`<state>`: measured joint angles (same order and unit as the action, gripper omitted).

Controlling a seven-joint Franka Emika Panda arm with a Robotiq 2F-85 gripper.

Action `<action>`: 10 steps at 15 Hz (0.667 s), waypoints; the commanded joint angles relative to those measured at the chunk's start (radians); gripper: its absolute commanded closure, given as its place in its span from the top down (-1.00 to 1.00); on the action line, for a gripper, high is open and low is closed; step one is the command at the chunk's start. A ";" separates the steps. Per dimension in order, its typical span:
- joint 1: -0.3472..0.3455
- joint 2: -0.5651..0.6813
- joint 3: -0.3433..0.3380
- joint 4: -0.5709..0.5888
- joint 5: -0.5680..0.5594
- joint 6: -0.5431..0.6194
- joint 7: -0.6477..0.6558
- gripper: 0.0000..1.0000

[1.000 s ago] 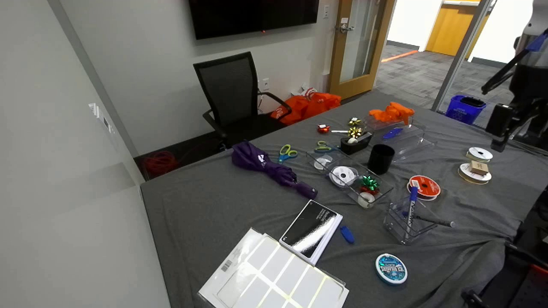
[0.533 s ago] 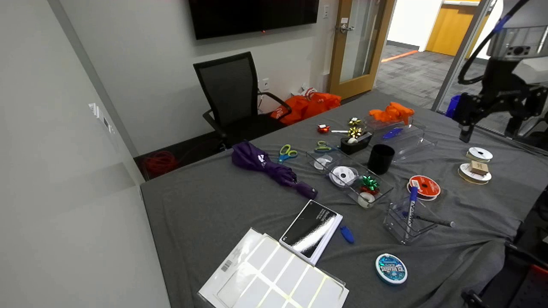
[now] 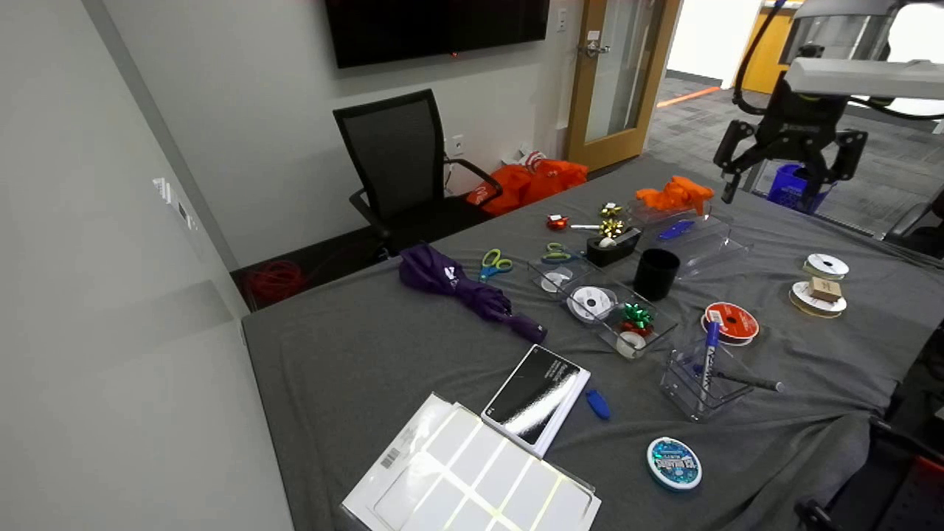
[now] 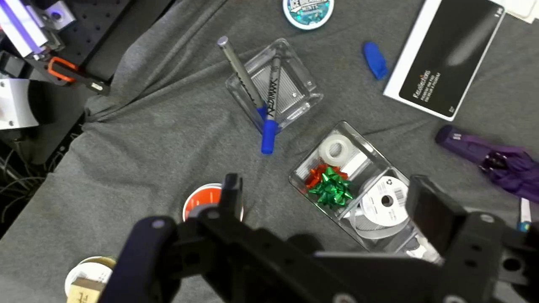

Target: Pick up the black cup and put it on the book

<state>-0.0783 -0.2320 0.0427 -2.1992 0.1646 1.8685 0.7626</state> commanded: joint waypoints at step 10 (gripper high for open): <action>0.014 0.271 -0.054 0.305 0.201 0.130 0.311 1.00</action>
<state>-0.0765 -0.0187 0.0052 -1.9597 0.3301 1.9847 1.0148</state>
